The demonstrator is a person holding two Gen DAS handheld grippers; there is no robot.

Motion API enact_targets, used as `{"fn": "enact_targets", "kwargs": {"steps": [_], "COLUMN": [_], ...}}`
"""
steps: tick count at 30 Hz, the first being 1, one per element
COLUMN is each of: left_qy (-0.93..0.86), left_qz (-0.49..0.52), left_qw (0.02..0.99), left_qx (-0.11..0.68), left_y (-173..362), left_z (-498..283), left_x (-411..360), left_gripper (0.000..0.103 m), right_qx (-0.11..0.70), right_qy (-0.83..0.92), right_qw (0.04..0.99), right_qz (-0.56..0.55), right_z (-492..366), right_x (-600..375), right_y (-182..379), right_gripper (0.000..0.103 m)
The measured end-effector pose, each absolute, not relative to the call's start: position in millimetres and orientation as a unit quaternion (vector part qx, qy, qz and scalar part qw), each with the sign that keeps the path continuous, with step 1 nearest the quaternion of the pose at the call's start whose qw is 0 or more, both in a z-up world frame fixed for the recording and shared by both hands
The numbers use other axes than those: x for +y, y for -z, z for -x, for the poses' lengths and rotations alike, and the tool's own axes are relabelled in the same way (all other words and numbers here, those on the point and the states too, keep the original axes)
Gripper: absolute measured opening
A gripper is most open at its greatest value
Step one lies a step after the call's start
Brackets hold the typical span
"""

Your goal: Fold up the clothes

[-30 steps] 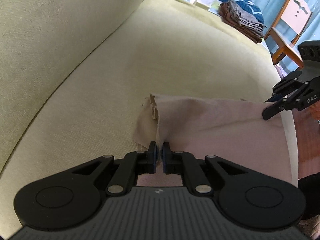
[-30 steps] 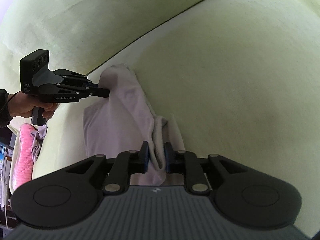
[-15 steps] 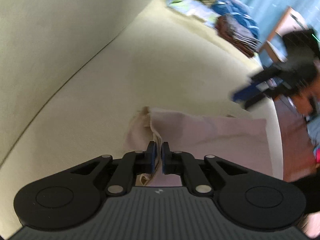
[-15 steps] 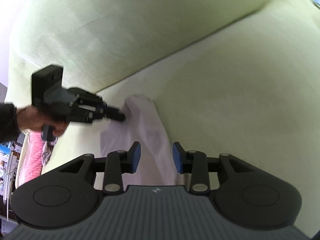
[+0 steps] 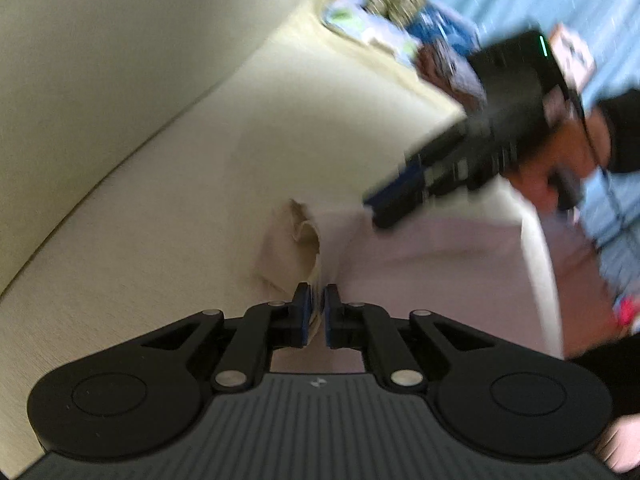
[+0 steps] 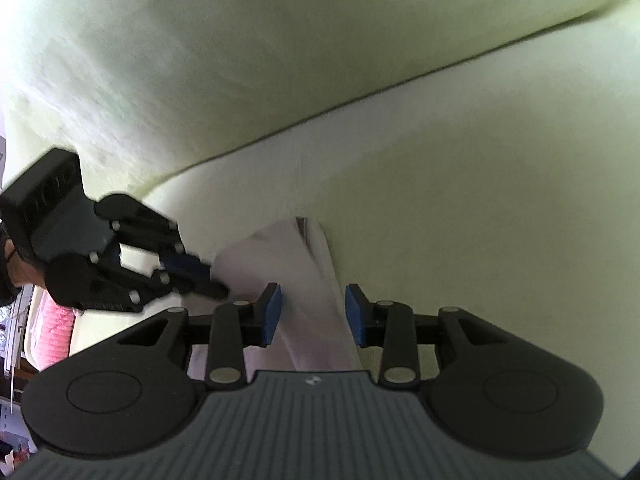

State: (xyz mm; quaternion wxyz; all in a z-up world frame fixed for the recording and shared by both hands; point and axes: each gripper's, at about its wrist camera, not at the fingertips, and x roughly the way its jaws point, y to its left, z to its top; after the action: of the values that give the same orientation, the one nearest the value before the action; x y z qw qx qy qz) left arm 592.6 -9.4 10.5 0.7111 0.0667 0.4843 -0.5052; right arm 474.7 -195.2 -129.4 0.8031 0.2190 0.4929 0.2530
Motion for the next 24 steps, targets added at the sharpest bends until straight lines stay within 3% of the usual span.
{"fn": "enact_targets", "kwargs": {"steps": [1,3,6,11,13,15,18,19,20,24], "left_qy": [0.503,0.503,0.516,0.524,0.52,0.514,0.509,0.511,0.515,0.55], "left_qz": [-0.05,-0.032,-0.022,-0.002,0.012,0.01,0.008,0.007,0.004,-0.016], "left_qw": [0.714,0.715,0.694,0.65,0.639,0.633,0.633,0.633,0.634,0.662], "left_qx": [0.484,0.484,0.502,0.551,0.567,0.579,0.584,0.581,0.576,0.508], "left_y": [-13.0,-14.8,-10.1,7.5,14.8,20.5,25.1,25.6,25.3,7.0], "left_z": [-599.8,-613.4,-630.9,-653.9,-658.6,-661.7,-663.5,-663.0,-661.7,-648.1], "left_x": [-9.5,-15.0,-28.3,-49.2,-53.0,-54.9,-52.1,-50.8,-50.6,-45.8], "left_gripper": [0.037,0.037,0.037,0.037,0.037,0.037,0.028,0.012,0.003,0.001], "right_qx": [0.495,0.496,0.489,0.473,0.471,0.468,0.468,0.469,0.471,0.476], "right_qy": [-0.251,-0.248,-0.24,-0.24,-0.246,-0.246,-0.227,-0.221,-0.216,-0.198], "right_qw": [0.804,0.807,0.815,0.835,0.835,0.835,0.835,0.833,0.831,0.824], "right_qz": [-0.213,-0.202,-0.197,-0.146,-0.144,-0.154,-0.181,-0.191,-0.2,-0.237], "right_z": [-475.7,-478.4,-483.1,-473.8,-470.8,-470.7,-472.6,-470.7,-467.7,-463.6], "right_x": [-192.7,-190.1,-185.0,-168.6,-167.0,-169.9,-179.1,-184.2,-190.3,-206.0], "right_y": [130.1,128.4,122.6,114.4,113.9,115.7,120.1,119.4,117.7,117.6], "right_gripper": [0.02,0.008,0.007,0.009,0.021,0.025,0.025,0.026,0.026,0.028]}}
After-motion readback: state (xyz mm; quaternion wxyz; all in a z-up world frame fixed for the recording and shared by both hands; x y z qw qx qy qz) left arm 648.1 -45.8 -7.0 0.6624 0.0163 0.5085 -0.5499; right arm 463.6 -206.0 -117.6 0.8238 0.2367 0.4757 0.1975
